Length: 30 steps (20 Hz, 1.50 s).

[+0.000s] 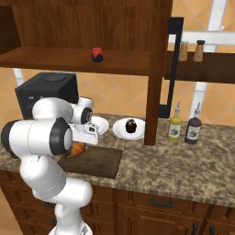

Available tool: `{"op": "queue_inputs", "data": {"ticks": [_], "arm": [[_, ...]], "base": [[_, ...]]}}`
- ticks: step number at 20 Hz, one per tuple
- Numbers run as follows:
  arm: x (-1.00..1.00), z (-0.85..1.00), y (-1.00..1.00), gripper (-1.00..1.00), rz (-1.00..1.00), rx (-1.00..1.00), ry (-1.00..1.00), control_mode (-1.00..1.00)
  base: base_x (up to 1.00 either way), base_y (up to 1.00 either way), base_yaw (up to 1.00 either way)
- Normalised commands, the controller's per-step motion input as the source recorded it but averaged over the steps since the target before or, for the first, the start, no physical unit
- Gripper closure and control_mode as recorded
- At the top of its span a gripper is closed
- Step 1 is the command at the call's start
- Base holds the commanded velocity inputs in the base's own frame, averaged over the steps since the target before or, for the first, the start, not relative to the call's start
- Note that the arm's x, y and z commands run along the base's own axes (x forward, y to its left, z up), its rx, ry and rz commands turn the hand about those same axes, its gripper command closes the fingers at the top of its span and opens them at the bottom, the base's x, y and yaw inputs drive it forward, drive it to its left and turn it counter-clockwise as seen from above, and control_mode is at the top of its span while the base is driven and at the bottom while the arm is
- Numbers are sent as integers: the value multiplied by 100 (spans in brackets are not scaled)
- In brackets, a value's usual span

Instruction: From the different types of pastries on the counter, select a croissant and place it on the cutting board. Then retrieve a jar of jam from the cabinet and place it alongside the croissant on the cutting board.

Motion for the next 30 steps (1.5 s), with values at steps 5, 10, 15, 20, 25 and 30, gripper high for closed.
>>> {"op": "queue_inputs", "data": {"ticks": [5, 10, 15, 20, 25, 30], "arm": [[0, -18, 0, 100, 3, 0, 0, -100], [0, -17, 0, 100, 1, 0, 0, -100], [0, -3, 0, 100, 0, 0, 0, -100], [0, -5, 2, 100, 0, 6, 0, -100], [0, -12, 18, -100, 0, 8, 0, -100], [0, 0, 0, -100, 0, 2, 0, -100]], "base": [[0, 0, 0], [0, 0, 0], [0, 0, 0], [0, 0, 0], [0, 0, 0], [0, 0, 0]]}}
